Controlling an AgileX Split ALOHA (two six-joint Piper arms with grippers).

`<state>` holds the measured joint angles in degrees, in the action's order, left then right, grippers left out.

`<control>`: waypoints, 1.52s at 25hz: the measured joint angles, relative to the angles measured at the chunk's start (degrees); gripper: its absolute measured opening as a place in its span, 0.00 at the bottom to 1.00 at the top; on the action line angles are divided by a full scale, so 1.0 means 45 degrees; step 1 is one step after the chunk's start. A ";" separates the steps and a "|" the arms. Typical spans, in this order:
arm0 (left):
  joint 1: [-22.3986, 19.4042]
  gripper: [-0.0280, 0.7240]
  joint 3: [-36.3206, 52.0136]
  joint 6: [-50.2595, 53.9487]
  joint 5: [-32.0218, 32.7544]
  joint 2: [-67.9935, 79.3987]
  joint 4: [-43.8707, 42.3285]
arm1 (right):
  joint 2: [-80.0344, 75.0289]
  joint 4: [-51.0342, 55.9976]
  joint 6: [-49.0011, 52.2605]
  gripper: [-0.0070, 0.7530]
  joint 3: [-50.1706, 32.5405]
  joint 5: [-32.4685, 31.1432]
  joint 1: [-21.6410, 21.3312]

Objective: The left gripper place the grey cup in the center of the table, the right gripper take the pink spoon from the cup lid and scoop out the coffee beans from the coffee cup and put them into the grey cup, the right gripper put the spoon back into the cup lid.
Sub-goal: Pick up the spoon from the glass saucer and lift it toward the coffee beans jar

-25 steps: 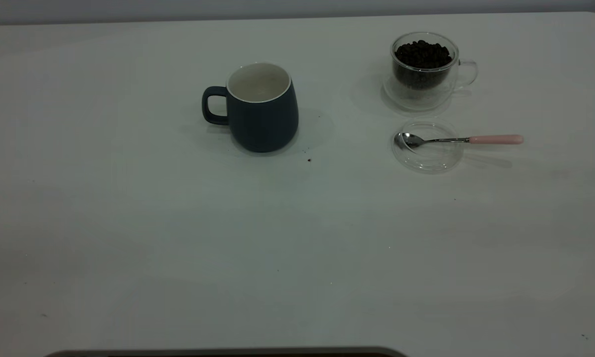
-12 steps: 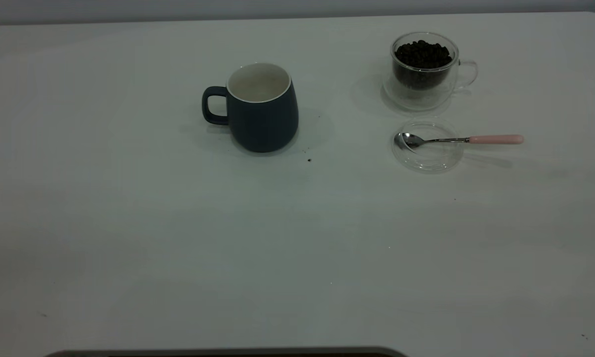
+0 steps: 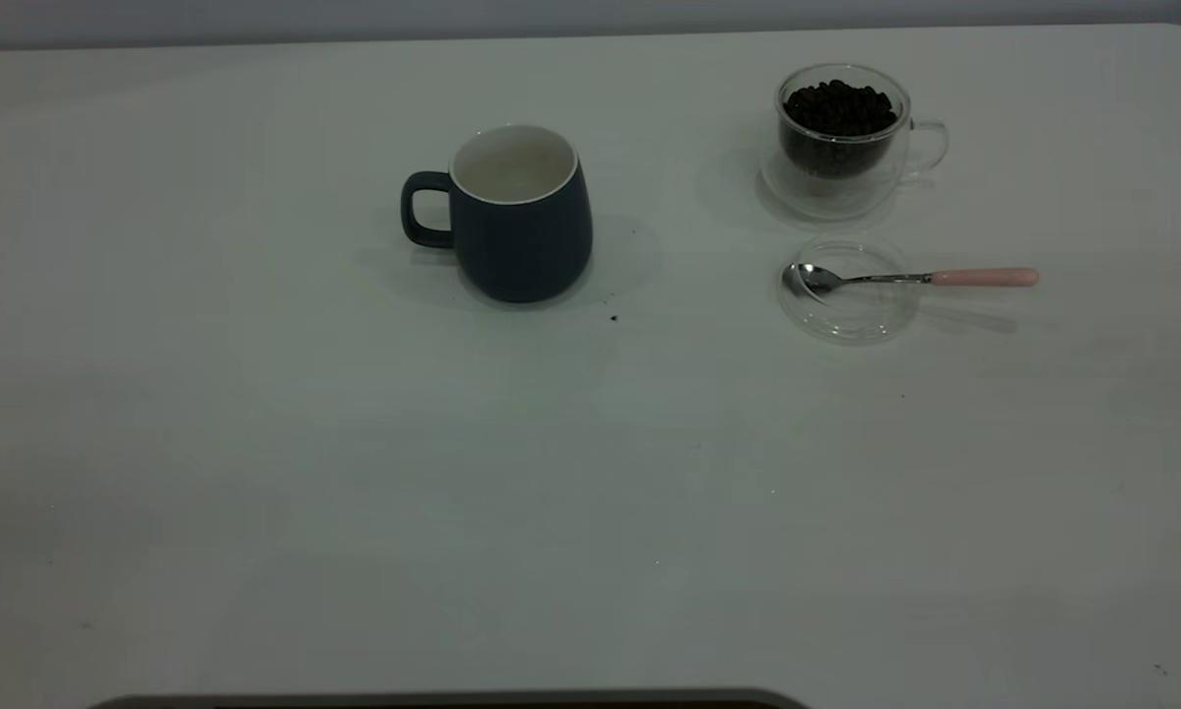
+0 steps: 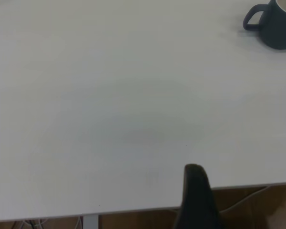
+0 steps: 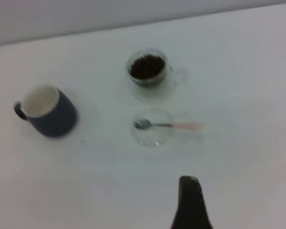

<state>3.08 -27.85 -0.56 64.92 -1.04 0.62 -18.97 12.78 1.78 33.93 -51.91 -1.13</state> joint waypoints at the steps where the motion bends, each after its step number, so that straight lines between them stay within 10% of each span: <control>1: 0.0000 0.79 0.0000 0.0000 0.0000 0.0000 0.0000 | -0.0974 0.0044 0.0000 0.79 0.0279 0.0385 0.0000; 14: 0.0000 0.79 0.0000 0.0000 0.0000 0.0000 0.0000 | -1.3338 0.4128 -0.3416 0.79 0.4260 0.2519 0.0000; 38: 0.0000 0.79 0.0000 0.0000 0.0000 0.0000 0.0000 | -2.2619 1.4763 -1.3884 0.79 0.3397 0.3051 -0.2704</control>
<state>3.08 -27.85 -0.56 64.92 -1.04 0.62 -120.76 79.22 -60.70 49.22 -38.18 -13.30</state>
